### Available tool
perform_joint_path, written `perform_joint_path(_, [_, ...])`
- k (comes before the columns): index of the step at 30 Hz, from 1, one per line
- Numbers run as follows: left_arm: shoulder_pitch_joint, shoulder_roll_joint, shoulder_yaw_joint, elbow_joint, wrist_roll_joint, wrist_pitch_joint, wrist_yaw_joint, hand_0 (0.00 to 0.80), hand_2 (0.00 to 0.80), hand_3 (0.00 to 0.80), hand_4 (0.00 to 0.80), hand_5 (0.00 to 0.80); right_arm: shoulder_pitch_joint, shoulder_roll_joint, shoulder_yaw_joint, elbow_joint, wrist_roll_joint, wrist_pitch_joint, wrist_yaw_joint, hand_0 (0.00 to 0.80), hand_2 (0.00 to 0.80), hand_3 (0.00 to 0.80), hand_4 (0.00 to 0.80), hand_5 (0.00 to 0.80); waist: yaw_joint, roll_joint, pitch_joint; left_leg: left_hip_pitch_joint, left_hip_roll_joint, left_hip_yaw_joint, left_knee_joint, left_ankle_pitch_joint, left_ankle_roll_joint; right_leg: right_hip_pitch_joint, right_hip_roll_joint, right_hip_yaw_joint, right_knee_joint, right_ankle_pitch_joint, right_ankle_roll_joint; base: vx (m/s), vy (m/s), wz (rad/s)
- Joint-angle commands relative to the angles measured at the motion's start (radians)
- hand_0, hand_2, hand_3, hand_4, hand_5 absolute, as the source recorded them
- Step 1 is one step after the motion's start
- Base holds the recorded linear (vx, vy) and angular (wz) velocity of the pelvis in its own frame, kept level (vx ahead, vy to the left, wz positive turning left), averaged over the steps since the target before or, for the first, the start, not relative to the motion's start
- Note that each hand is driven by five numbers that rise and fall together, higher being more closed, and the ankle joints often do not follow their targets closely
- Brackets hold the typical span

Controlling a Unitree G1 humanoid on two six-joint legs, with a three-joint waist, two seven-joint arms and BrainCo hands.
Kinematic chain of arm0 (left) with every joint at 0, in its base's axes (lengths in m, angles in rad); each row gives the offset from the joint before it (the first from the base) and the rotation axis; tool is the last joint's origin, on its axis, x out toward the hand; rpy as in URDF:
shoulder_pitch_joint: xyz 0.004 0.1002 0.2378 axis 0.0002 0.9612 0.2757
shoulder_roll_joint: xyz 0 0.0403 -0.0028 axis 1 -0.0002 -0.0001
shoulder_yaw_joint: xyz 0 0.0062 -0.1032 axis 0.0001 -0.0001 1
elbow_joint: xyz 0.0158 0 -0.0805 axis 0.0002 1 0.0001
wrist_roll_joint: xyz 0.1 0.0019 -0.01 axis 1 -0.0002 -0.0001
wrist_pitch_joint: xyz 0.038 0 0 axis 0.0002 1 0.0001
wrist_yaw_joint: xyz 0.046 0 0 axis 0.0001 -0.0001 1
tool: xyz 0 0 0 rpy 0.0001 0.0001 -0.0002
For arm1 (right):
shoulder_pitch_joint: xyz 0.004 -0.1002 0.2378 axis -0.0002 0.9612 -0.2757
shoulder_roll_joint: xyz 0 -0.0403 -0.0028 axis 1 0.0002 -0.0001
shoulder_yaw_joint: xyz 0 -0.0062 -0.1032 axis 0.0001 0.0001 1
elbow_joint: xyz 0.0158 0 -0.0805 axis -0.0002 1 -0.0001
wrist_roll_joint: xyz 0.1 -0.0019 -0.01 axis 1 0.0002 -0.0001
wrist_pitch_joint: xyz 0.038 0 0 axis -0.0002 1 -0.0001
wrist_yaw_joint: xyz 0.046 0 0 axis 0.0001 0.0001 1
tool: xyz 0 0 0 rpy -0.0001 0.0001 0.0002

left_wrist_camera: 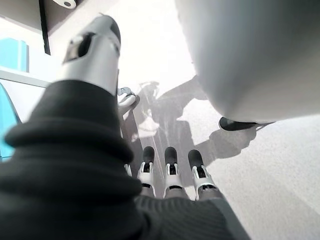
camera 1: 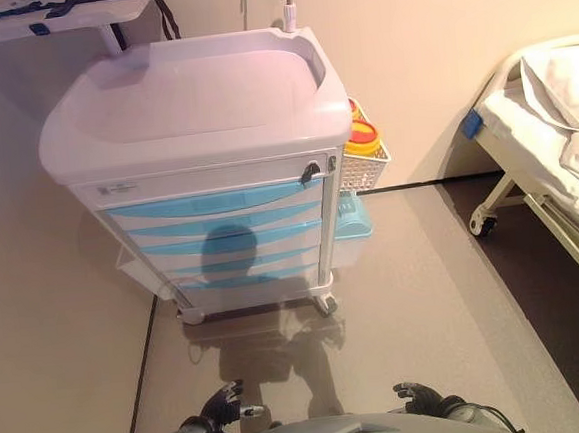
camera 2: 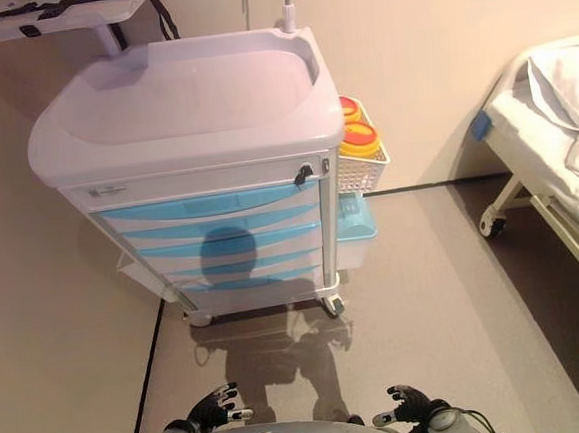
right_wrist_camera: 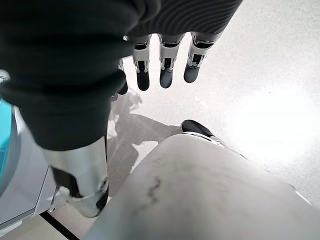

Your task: Open the drawer and pick up the medicine

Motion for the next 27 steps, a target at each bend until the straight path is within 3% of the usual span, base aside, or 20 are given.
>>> perform_joint_path(1, [-0.033, -0.021, 0.015, 0.043, 0.054, -0.049, -0.007, 0.0, 0.0, 0.0, 0.0, 0.0, -0.041, 0.026, 0.016, 0.01, -0.013, -0.025, 0.006, 0.0, 0.0, 0.0, 0.0, 0.0, -0.002, -0.038, -0.005, -0.021, -0.076, 0.031, 0.017, -0.082, 0.043, 0.01, 0.018, 0.018, 0.052, -0.059, 0.042, 0.0, 0.0, 0.0])
perform_joint_path(17, [-0.036, -0.028, 0.032, 0.047, 0.021, -0.028, 0.017, 0.0, 0.0, 0.0, 0.0, 0.0, -0.038, 0.029, 0.005, 0.024, 0.001, -0.029, 0.001, 0.0, 0.0, 0.0, 0.0, 0.0, 0.006, -0.039, -0.013, -0.021, -0.083, 0.011, 0.011, -0.081, 0.046, 0.012, 0.017, 0.012, 0.052, -0.062, 0.043, 0.002, 0.001, 0.0])
perform_joint_path(27, [-0.028, -0.032, 0.043, 0.046, -0.014, -0.042, 0.033, 0.0, 0.0, 0.0, 0.0, 0.0, -0.03, 0.028, 0.006, 0.034, -0.004, -0.036, -0.007, 0.0, 0.0, 0.0, 0.0, 0.0, 0.01, -0.036, 0.025, -0.052, -0.092, 0.002, 0.034, -0.08, 0.055, -0.019, 0.007, 0.014, 0.078, -0.062, 0.041, 0.047, 0.026, 0.01])
